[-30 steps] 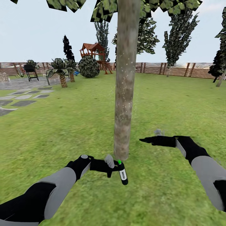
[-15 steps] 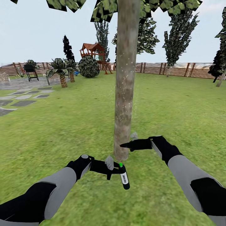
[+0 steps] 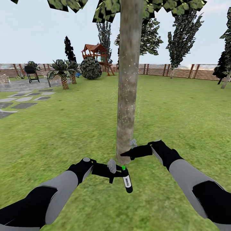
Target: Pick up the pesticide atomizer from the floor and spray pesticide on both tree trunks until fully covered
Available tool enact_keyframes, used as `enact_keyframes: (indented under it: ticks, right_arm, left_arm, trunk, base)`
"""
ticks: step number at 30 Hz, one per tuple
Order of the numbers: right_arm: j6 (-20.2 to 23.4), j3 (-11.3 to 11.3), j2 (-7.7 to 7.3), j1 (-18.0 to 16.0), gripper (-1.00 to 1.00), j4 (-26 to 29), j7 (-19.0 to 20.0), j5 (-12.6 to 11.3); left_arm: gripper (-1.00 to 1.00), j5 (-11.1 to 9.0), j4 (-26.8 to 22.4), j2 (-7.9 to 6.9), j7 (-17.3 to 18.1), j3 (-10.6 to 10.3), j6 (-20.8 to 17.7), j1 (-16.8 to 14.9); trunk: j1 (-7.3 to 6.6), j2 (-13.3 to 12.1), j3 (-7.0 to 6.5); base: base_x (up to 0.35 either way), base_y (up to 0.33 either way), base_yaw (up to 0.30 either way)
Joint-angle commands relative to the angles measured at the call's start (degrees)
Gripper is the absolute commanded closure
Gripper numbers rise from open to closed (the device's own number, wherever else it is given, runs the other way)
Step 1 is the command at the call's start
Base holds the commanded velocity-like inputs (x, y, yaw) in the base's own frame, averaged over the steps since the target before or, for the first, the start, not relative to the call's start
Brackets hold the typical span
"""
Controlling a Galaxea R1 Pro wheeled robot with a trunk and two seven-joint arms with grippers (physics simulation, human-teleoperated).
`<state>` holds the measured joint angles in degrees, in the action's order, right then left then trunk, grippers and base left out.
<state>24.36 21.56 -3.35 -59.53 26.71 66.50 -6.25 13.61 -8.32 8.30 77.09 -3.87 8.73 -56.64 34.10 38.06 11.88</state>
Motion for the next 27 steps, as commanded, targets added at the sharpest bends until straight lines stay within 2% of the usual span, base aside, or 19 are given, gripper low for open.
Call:
enact_keyframes:
  ticks: [1,8,11,13,22,27]
  right_arm:
    - [0.52,0.41,-0.08,-0.06,1.0,-0.13,-0.07,-0.6]
    - [0.51,0.49,0.45,-0.01,1.0,-2.76,-0.11,-0.57]
    - [0.51,0.5,0.52,-0.03,1.0,-2.87,-0.13,-0.58]
    - [0.51,0.5,0.54,-0.02,1.0,-2.89,-0.13,-0.56]
    - [0.5,0.49,0.84,0.12,1.0,-3.38,-0.14,-0.53]
    - [0.35,0.5,1.02,0.2,1.0,-6.4,-0.22,-0.46]
  left_arm:
    - [1.0,-0.16,-0.03,-0.01,-0.01,-0.26,0.58,-0.05]
    - [1.0,-0.12,-0.03,0.04,-0.35,-0.26,0.41,-0.05]
    - [1.0,-0.08,-0.47,0.05,-1.35,-0.32,-2.79,-0.05]
    - [1.0,-0.07,-0.79,0.05,-3.57,-0.36,-3.77,-0.05]
    - [1.0,-0.07,-0.9,0.05,-4.56,-0.35,-4.16,-0.05]
    - [1.0,-0.07,-0.9,0.05,-4.57,-0.35,-4.16,-0.05]
  trunk:
    - [0.02,0.08,0.09]
    - [0.02,0.08,0.09]
    - [0.02,0.08,0.09]
    - [0.02,0.08,0.09]
    - [0.02,0.08,0.09]
    - [0.02,0.08,0.09]
  base:
    - [0.0,0.0,0.0]
    - [0.0,0.0,0.0]
    - [0.0,0.0,0.0]
    - [0.0,0.0,0.0]
    - [0.0,0.0,0.0]
    - [0.0,0.0,0.0]
